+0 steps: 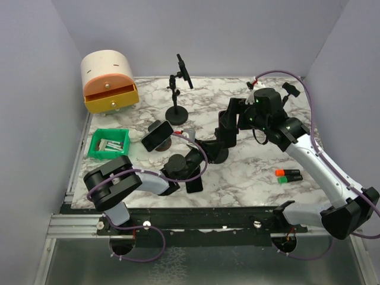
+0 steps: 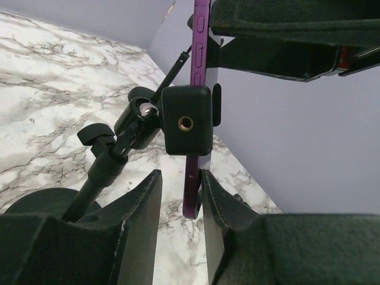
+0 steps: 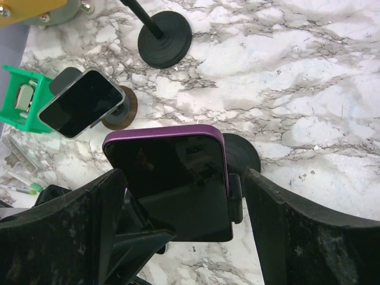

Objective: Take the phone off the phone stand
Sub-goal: Adjust the phone stand with the phone at the center of the board.

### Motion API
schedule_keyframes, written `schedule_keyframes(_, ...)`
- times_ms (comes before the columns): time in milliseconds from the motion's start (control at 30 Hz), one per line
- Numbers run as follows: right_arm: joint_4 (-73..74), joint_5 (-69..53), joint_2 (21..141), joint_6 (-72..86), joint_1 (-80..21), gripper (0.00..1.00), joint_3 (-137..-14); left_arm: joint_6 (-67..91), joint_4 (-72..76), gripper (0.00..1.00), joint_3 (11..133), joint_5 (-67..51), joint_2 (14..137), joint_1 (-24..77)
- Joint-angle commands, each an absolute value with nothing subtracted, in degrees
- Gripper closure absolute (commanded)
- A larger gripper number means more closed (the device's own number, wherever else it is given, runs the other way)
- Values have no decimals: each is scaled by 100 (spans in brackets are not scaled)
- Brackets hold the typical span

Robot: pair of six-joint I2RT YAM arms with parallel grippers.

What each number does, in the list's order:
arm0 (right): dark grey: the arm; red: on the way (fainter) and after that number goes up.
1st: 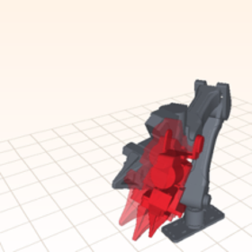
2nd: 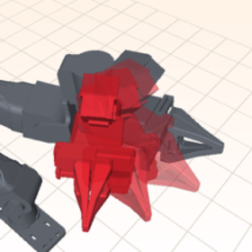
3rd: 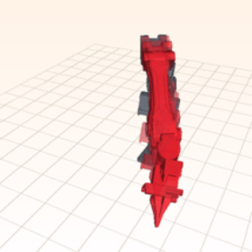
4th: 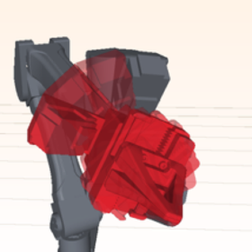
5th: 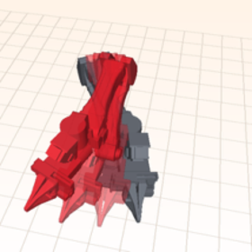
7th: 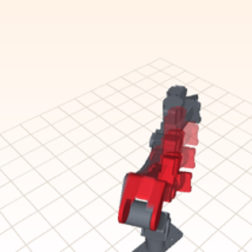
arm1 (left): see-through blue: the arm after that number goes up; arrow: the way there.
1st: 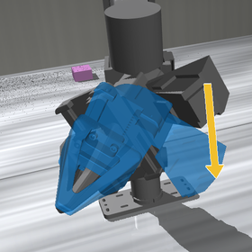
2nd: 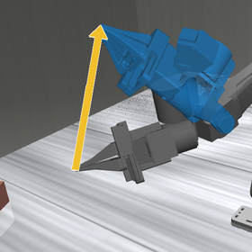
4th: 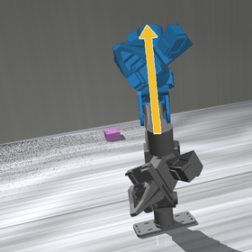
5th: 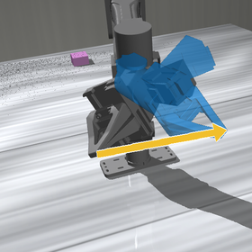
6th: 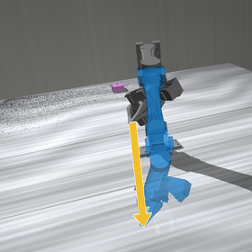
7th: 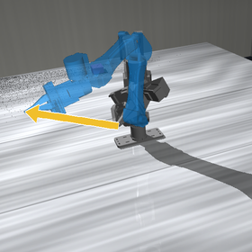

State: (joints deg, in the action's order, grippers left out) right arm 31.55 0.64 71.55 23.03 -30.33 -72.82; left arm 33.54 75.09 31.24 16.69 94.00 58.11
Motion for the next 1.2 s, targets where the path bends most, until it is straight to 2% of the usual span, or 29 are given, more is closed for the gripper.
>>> schedule_keyframes(0, 3340, 250, 6941, 2232, -3059, 13, -7345, 3266, 7252, 64, 2926, 1731, 9244, 5739)
schedule_keyframes(233, 3418, 272, 6797, 2267, -3059, 8, -7345, 3296, 7225, 55, 2758, 1749, 9031, 5739)
schedule_keyframes(500, 3425, 121, 6615, 2207, -3059, 1, -7313, 3287, 7119, 51, 2660, 1729, 8785, 5739)
schedule_keyframes(1167, 2986, 651, 6948, 3102, -3060, 0, -7056, 3182, 7031, 50, 2711, 1693, 8727, 5739)
